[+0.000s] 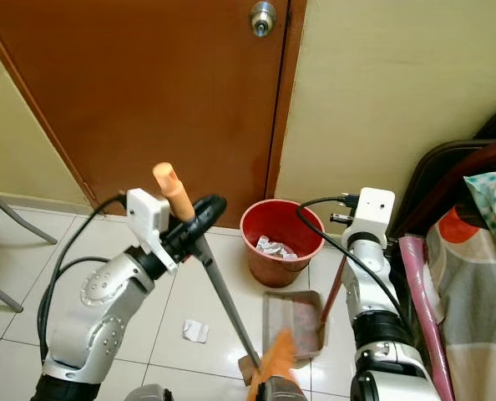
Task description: Sweep floor
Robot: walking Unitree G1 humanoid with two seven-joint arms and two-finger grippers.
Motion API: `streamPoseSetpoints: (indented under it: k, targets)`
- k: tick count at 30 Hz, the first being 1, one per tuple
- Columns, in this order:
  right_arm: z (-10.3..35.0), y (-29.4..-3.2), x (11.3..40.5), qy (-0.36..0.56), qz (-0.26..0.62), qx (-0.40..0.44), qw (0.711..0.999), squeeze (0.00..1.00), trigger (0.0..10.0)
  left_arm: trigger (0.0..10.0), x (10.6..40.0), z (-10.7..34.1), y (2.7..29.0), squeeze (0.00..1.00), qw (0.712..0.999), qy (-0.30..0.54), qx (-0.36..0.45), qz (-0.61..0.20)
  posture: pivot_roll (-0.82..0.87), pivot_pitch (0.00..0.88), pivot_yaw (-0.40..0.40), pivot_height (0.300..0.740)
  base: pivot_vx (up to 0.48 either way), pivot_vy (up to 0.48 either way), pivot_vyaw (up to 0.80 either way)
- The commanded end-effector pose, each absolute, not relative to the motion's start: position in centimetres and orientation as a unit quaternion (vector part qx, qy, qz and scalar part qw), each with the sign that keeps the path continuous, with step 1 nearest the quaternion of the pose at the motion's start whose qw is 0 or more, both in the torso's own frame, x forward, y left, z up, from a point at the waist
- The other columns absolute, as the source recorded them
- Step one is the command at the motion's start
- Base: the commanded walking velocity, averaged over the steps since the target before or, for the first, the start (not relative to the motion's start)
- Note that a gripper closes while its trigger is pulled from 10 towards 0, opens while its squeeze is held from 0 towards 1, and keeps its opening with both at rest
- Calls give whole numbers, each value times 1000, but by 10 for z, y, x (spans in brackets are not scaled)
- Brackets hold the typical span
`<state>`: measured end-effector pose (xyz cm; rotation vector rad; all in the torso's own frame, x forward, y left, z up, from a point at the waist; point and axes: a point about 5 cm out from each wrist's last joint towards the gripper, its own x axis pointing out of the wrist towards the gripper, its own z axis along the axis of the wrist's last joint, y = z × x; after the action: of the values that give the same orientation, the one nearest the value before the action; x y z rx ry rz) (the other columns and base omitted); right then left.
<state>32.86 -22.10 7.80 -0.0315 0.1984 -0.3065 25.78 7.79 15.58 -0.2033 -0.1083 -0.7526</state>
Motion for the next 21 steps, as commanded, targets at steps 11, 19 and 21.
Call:
streamPoseSetpoints:
  k: [11,19,21]
  targets:
    - [70,-211,333,130,-126,-44,982,0,10000,10000,276,198,110,0,939,-140,-8,-313,-10,73,-34,740,0,0,0]
    - [70,-212,333,128,-124,-47,983,0,10000,10000,275,209,121,0,944,-162,40,-285,-10,77,-36,740,0,0,0]
    - [70,-212,332,126,-124,-48,983,0,10000,10000,271,203,127,0,953,-154,38,-260,-8,81,-34,740,0,0,0]
